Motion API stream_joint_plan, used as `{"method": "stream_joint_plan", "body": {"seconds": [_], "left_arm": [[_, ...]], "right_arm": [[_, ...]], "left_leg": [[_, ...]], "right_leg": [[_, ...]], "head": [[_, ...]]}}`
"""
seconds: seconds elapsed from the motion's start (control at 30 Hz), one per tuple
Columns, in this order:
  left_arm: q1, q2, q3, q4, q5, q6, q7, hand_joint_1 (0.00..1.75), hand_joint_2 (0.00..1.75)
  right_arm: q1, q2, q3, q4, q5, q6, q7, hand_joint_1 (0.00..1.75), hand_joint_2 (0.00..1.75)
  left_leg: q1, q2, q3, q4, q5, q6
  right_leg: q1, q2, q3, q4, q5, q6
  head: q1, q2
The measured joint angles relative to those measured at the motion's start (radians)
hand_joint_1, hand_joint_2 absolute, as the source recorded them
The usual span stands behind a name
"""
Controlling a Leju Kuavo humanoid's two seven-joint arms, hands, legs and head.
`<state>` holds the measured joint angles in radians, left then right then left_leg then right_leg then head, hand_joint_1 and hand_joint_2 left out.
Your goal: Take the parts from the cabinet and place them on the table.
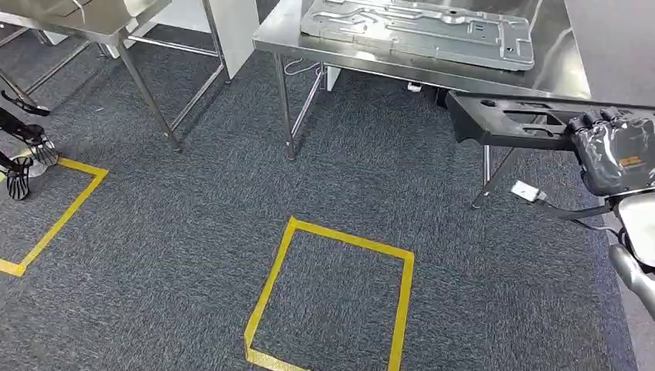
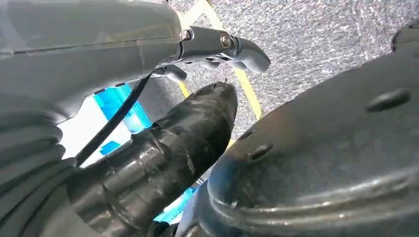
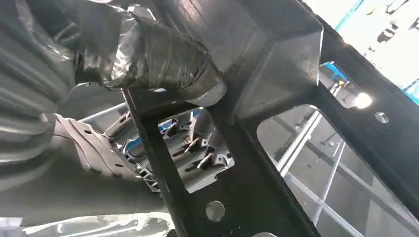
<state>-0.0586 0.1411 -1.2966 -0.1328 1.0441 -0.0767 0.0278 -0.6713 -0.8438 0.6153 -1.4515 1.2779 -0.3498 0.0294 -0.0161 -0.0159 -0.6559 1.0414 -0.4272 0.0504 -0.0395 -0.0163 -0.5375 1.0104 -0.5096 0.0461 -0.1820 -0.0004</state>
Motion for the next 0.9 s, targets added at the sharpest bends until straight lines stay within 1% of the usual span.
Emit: {"method": "stream_joint_plan", "body": {"seconds": [0.03,0.07,0.1,0.13,0.17,0.2,0.23,0.27,0.3,0.33,0.37,0.4,0.43,0.47,0.5,0.53,0.57,0.6,0.63,0.67,0.7,0.73,0.77,0.8,0.83,0.87,0.9], "left_arm": [[0.000,0.000,0.000,0.000,0.000,0.000,0.000,0.00,1.75],[0.000,0.001,0.000,0.000,0.000,0.000,0.000,0.00,1.75],[0.000,-0.002,0.000,0.000,0.000,-0.001,0.000,0.00,1.75],[-0.001,-0.003,-0.001,0.000,0.000,-0.002,0.000,0.00,1.75],[-0.002,-0.003,-0.003,0.000,0.000,-0.002,0.002,0.00,1.75],[-0.002,-0.004,-0.004,0.000,0.000,-0.002,0.002,0.00,1.75],[-0.002,-0.004,-0.005,0.000,0.000,-0.002,0.003,0.00,1.75],[-0.002,-0.004,-0.005,0.000,0.000,-0.002,0.003,0.00,1.75],[-0.001,-0.004,-0.005,0.000,0.000,-0.002,0.003,0.00,1.75],[-0.001,-0.005,-0.006,0.000,0.000,-0.002,0.003,0.00,1.75],[-0.001,-0.007,-0.007,0.000,0.000,-0.002,0.003,0.00,1.75],[0.001,-0.006,-0.007,0.000,0.000,-0.002,0.003,0.00,1.75],[-0.003,-0.003,-0.008,0.000,0.000,-0.001,0.003,0.00,1.75],[-0.002,-0.003,-0.008,0.000,0.000,0.000,0.002,0.00,1.75],[-0.001,-0.003,-0.008,0.000,0.000,0.000,0.000,0.00,1.75],[-0.001,-0.003,-0.008,0.000,0.000,0.000,0.000,0.00,1.75],[-0.002,0.001,-0.008,0.000,0.000,0.001,0.000,0.00,1.75],[-0.001,0.000,-0.008,0.000,0.000,0.001,-0.001,0.00,1.75],[-0.002,0.000,-0.008,0.000,0.000,0.001,-0.001,0.00,1.75],[-0.002,0.000,-0.008,0.000,0.000,0.000,-0.001,0.00,1.75],[-0.002,0.000,-0.009,0.000,0.000,0.001,-0.001,0.00,1.75],[-0.002,0.000,-0.009,0.000,0.000,0.001,-0.002,0.00,1.75],[-0.002,0.000,-0.009,0.000,0.000,0.001,-0.002,0.00,1.75],[-0.001,0.000,-0.009,0.000,0.000,0.001,-0.002,0.00,1.75],[0.000,0.000,-0.010,0.000,0.000,0.001,-0.002,0.00,1.75],[0.001,0.000,-0.010,0.000,-0.001,0.000,-0.002,0.00,1.75],[0.001,0.001,-0.011,0.000,-0.003,0.001,-0.002,0.00,1.75]], "right_arm": [[0.000,0.000,-0.004,0.000,0.000,0.000,0.000,1.75,1.75],[0.004,-0.001,-0.008,0.000,0.000,0.000,0.000,1.75,1.75],[0.007,-0.003,-0.013,0.000,0.000,0.002,-0.001,1.75,1.75],[0.007,-0.007,-0.014,0.000,0.000,0.008,-0.003,1.75,1.75],[0.008,-0.010,-0.016,0.000,0.000,0.012,-0.006,1.75,1.75],[0.012,-0.014,-0.016,0.000,0.000,0.017,-0.010,1.75,1.75],[0.017,-0.015,-0.016,0.000,0.000,0.018,-0.015,1.75,1.75],[0.024,-0.016,-0.016,0.000,0.000,0.019,-0.016,1.75,1.75],[0.026,-0.017,-0.016,0.000,0.000,0.021,-0.016,1.75,1.75],[0.026,-0.019,-0.017,0.000,0.000,0.021,-0.017,1.75,1.75],[0.026,-0.022,-0.019,0.000,0.000,0.020,-0.017,1.75,1.75],[0.028,-0.023,-0.021,0.000,0.000,0.021,-0.017,1.75,1.75],[0.025,-0.024,-0.021,0.001,0.000,0.021,-0.017,1.75,1.75],[0.030,-0.027,-0.022,0.000,0.000,0.023,-0.017,1.75,1.75],[0.033,-0.030,-0.022,0.000,0.000,0.025,-0.018,1.75,1.75],[0.037,-0.030,-0.022,-0.001,0.000,0.026,-0.018,1.75,1.75],[0.037,-0.030,-0.022,-0.002,0.000,0.026,-0.018,1.75,1.75],[0.036,-0.032,-0.025,-0.004,-0.001,0.026,-0.018,1.75,1.75],[0.036,-0.032,-0.028,-0.004,-0.001,0.026,-0.018,1.75,1.75],[0.036,-0.033,-0.029,-0.004,-0.001,0.026,-0.018,1.75,1.75],[0.036,-0.033,-0.029,-0.004,-0.001,0.026,-0.018,1.75,1.75],[0.037,-0.033,-0.029,-0.004,-0.001,0.026,-0.018,1.75,1.75],[0.038,-0.033,-0.029,-0.004,-0.001,0.026,-0.018,1.75,1.75],[0.039,-0.033,-0.029,-0.004,-0.001,0.026,-0.018,1.75,1.75],[0.038,-0.033,-0.029,-0.004,-0.001,0.026,-0.018,1.75,1.75],[0.038,-0.033,-0.030,-0.005,-0.001,0.026,-0.018,1.75,1.75],[0.038,-0.033,-0.031,-0.008,0.000,0.026,-0.016,1.75,1.75]], "left_leg": [[0.000,0.000,0.003,-0.006,0.000,0.004],[0.013,0.000,0.020,-0.031,0.010,0.015],[0.010,0.002,0.036,-0.047,0.013,0.017],[0.009,0.003,0.041,-0.050,0.012,0.026],[0.009,0.003,0.043,-0.049,0.011,0.027],[0.009,0.002,0.044,-0.048,0.008,0.028],[0.009,0.002,0.045,-0.046,0.004,0.028],[0.009,0.000,0.047,-0.043,0.000,0.025],[0.010,0.000,0.051,-0.037,-0.005,0.020],[0.013,-0.001,0.053,-0.026,-0.014,0.014],[0.015,-0.003,0.053,-0.013,-0.025,0.006],[0.014,-0.004,0.048,-0.002,-0.035,-0.002],[0.007,-0.006,0.039,0.016,-0.042,-0.010],[0.007,-0.008,0.037,0.011,-0.040,-0.013],[0.007,-0.008,0.039,0.010,-0.040,-0.014],[0.007,-0.009,0.040,0.009,-0.038,-0.016],[0.009,-0.009,0.040,0.012,-0.046,-0.019],[0.010,-0.003,0.039,0.030,-0.056,-0.026],[0.011,0.004,0.015,0.078,-0.079,-0.035],[0.015,0.009,-0.027,0.155,-0.111,-0.041],[0.018,0.010,-0.073,0.232,-0.138,-0.044],[0.018,0.011,-0.114,0.297,-0.155,-0.045],[0.018,0.010,-0.140,0.326,-0.149,-0.044],[0.018,0.010,-0.137,0.298,-0.111,-0.040],[0.017,0.010,-0.112,0.232,-0.058,-0.033],[0.015,0.010,-0.073,0.143,-0.001,-0.023],[0.009,0.009,-0.037,0.049,0.043,-0.007]], "right_leg": [[0.002,0.000,0.003,-0.006,0.000,0.004],[0.001,0.001,0.008,-0.002,-0.003,0.008],[0.001,0.006,-0.001,0.026,-0.015,0.004],[0.002,0.008,-0.029,0.082,-0.048,0.001],[0.005,0.012,-0.071,0.158,-0.082,0.001],[0.006,0.016,-0.118,0.237,-0.111,0.003],[0.006,0.017,-0.154,0.291,-0.122,0.005],[0.004,0.016,-0.170,0.299,-0.102,0.007],[0.000,0.016,-0.160,0.259,-0.062,0.009],[-0.004,0.015,-0.127,0.176,-0.005,0.012],[-0.008,0.015,-0.090,0.090,0.044,0.015],[-0.009,0.018,-0.075,0.060,0.029,0.016],[-0.001,0.023,-0.073,0.050,0.028,0.009],[-0.002,0.022,-0.077,0.059,0.027,-0.005],[-0.002,0.022,-0.077,0.059,0.027,-0.008],[0.001,0.023,-0.078,0.060,0.026,-0.015],[-0.006,0.022,-0.072,0.057,0.026,-0.023],[-0.005,0.020,-0.064,0.053,0.023,-0.029],[-0.005,0.018,-0.059,0.053,0.020,-0.035],[-0.005,0.017,-0.056,0.053,0.017,-0.039],[-0.002,0.016,-0.053,0.053,0.014,-0.042],[-0.001,0.016,-0.051,0.053,0.010,-0.043],[0.000,0.016,-0.046,0.053,0.006,-0.043],[0.002,0.016,-0.037,0.053,0.000,-0.042],[0.005,0.017,-0.028,0.053,-0.006,-0.043],[0.007,0.017,-0.017,0.052,-0.013,-0.043],[0.009,0.016,-0.006,0.050,-0.021,-0.043]], "head": [[0.000,0.000],[0.000,0.000],[0.000,0.000],[0.000,0.000],[0.000,0.000],[0.000,0.000],[0.000,0.000],[0.000,0.000],[0.000,0.000],[0.000,0.000],[0.000,0.000],[0.000,0.000],[0.002,0.000],[0.000,0.000],[0.000,0.000],[0.000,0.000],[0.000,0.000],[0.000,0.000],[0.000,0.000],[0.000,0.000],[0.000,0.000],[0.000,0.000],[0.000,0.000],[0.000,0.000],[0.000,0.000],[0.000,0.000],[0.000,0.000]]}}
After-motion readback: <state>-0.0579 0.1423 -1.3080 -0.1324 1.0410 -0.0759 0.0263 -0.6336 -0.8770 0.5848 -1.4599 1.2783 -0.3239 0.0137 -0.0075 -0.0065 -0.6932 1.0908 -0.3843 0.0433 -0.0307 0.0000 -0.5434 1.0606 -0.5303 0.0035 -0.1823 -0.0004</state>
